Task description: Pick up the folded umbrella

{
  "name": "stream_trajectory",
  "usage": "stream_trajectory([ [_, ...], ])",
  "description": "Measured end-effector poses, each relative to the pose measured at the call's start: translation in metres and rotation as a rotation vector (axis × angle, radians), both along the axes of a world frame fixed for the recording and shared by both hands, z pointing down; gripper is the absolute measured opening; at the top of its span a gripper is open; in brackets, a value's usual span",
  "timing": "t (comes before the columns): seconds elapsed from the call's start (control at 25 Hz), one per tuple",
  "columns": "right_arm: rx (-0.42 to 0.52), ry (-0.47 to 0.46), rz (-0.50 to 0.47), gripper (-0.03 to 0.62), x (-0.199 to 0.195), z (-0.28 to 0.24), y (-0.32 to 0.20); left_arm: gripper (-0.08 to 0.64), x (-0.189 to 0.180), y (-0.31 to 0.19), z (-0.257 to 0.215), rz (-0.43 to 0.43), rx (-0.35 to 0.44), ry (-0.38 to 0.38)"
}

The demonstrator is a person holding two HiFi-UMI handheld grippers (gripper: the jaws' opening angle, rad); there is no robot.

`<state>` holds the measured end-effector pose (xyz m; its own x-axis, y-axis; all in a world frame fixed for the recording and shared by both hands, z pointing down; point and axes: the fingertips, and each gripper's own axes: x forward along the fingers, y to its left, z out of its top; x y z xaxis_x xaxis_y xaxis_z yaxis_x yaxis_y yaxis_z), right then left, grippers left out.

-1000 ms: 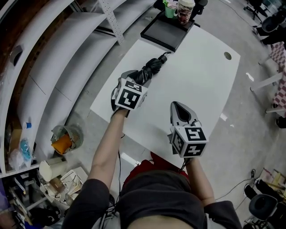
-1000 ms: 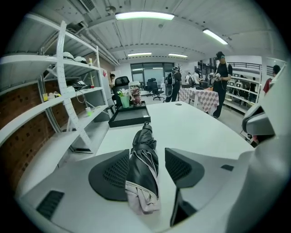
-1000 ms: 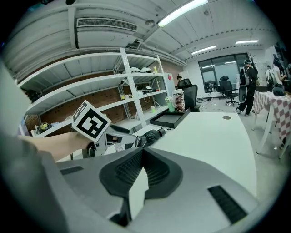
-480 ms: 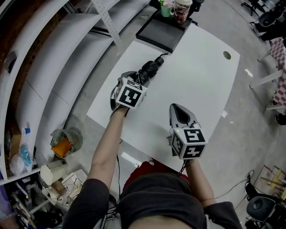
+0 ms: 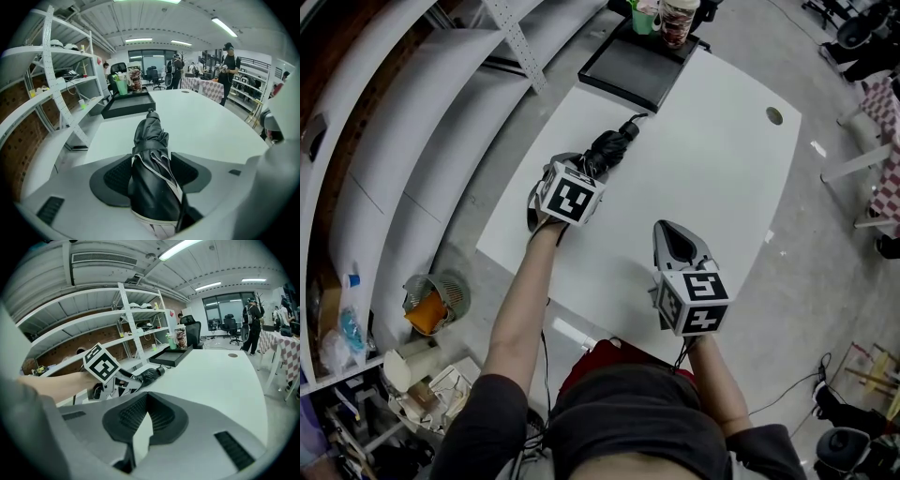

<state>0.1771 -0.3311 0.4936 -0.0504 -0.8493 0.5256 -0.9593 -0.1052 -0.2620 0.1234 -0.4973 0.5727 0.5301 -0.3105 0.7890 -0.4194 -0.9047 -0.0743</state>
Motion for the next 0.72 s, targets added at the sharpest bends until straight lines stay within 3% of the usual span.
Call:
stream_trajectory([
  [0.72, -0.043, 0.001, 0.004, 0.018, 0.008, 0.016, -0.004, 0.272, 0.01, -0.003, 0.025, 0.051, -0.07, -0.083],
])
